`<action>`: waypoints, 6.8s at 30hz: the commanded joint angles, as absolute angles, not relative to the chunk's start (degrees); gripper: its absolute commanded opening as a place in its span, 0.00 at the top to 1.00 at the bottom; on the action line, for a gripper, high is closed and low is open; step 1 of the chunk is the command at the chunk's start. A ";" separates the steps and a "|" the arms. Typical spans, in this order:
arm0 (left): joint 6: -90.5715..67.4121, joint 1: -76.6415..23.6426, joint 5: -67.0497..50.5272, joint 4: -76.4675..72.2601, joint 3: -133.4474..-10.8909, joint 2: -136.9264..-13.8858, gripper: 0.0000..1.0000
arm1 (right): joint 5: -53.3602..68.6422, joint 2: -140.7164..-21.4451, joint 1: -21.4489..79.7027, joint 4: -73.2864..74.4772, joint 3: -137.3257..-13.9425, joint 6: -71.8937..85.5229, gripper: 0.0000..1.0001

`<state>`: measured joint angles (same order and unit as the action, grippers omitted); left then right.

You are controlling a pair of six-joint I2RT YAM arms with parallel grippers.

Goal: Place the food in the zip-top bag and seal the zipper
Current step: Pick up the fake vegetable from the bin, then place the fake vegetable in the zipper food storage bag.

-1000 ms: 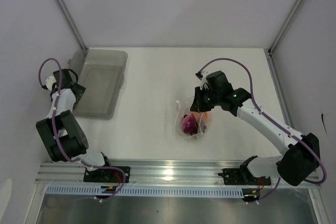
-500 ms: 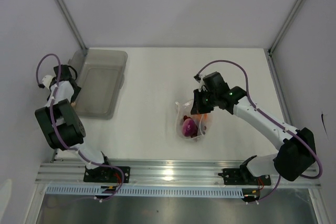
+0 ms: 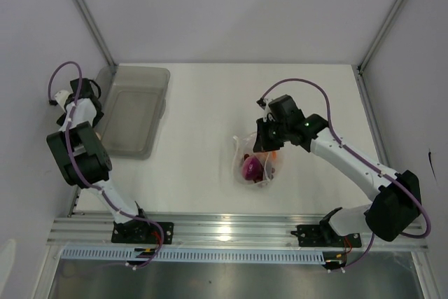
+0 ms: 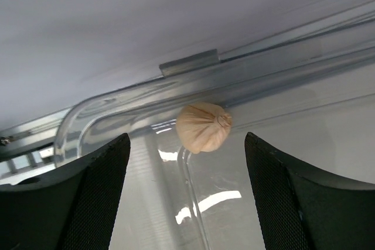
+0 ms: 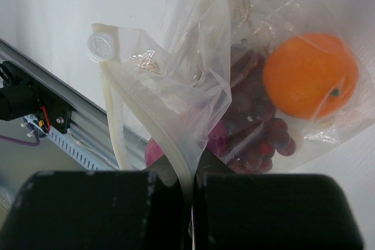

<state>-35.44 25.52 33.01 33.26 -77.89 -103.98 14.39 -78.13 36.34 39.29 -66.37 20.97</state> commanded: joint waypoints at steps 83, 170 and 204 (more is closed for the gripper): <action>-20.21 19.43 27.61 35.77 -75.94 -99.15 0.71 | 10.73 -73.74 36.39 39.55 -67.33 21.36 1.00; -31.82 -55.81 5.80 12.21 -61.44 -74.62 0.01 | 8.96 -72.51 34.45 44.21 -74.62 28.30 1.00; -33.31 -56.07 8.00 12.48 -48.96 -63.10 0.50 | 10.37 -70.49 34.19 44.65 -74.44 28.04 1.00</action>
<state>-32.10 -56.03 10.09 15.03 -49.52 -61.91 9.50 -72.62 34.37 46.39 -72.84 27.44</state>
